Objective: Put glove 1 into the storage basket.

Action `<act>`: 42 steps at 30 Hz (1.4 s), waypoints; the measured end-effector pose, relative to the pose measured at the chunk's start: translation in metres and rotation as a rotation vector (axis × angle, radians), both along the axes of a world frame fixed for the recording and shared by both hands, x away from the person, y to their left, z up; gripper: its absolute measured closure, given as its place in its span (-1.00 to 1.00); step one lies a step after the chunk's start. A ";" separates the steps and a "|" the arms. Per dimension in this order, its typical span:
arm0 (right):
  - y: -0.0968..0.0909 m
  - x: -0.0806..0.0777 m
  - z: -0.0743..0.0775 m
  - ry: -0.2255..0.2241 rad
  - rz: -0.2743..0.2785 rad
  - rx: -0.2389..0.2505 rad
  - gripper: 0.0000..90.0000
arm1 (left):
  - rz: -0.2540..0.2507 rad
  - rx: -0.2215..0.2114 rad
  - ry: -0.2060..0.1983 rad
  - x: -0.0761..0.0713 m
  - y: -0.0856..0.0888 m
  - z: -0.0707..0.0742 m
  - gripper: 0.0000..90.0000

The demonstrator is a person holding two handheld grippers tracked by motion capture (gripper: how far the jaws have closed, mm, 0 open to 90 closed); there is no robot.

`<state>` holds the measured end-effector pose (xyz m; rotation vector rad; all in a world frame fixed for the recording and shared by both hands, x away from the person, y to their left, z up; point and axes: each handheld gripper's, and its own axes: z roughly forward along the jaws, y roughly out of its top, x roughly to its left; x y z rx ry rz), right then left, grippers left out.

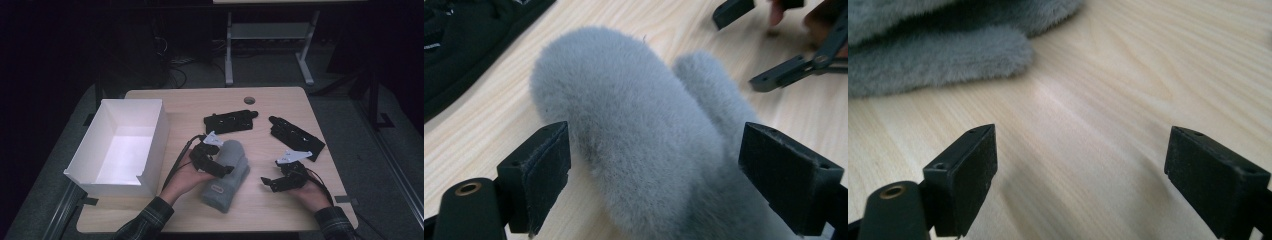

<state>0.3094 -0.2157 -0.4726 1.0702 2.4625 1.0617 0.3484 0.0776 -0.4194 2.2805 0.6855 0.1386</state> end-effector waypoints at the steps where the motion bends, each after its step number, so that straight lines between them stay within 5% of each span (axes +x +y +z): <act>1: 0.000 0.000 0.000 0.000 0.000 0.000 -0.70 | 0.000 0.000 0.000 0.000 0.000 0.000 -0.71; 9: 0.007 0.000 -0.004 -0.012 0.007 -0.047 -0.73 | 0.003 0.029 0.036 0.003 -0.007 -0.018 -0.72; 17: 0.008 0.001 -0.006 -0.002 0.018 -0.036 -0.73 | -0.030 0.053 0.052 0.006 -0.011 -0.031 -0.72; 21: 0.008 0.001 -0.006 0.000 0.022 -0.028 -0.73 | -0.007 0.039 0.106 0.009 -0.012 -0.037 -0.72; 28: 0.008 0.000 -0.008 -0.014 0.030 -0.013 -0.74 | -0.026 0.039 0.137 0.011 -0.013 -0.041 -0.67; 42: 0.008 -0.001 -0.009 -0.015 0.031 -0.001 -0.75 | -0.134 0.018 0.211 0.010 -0.016 -0.036 0.33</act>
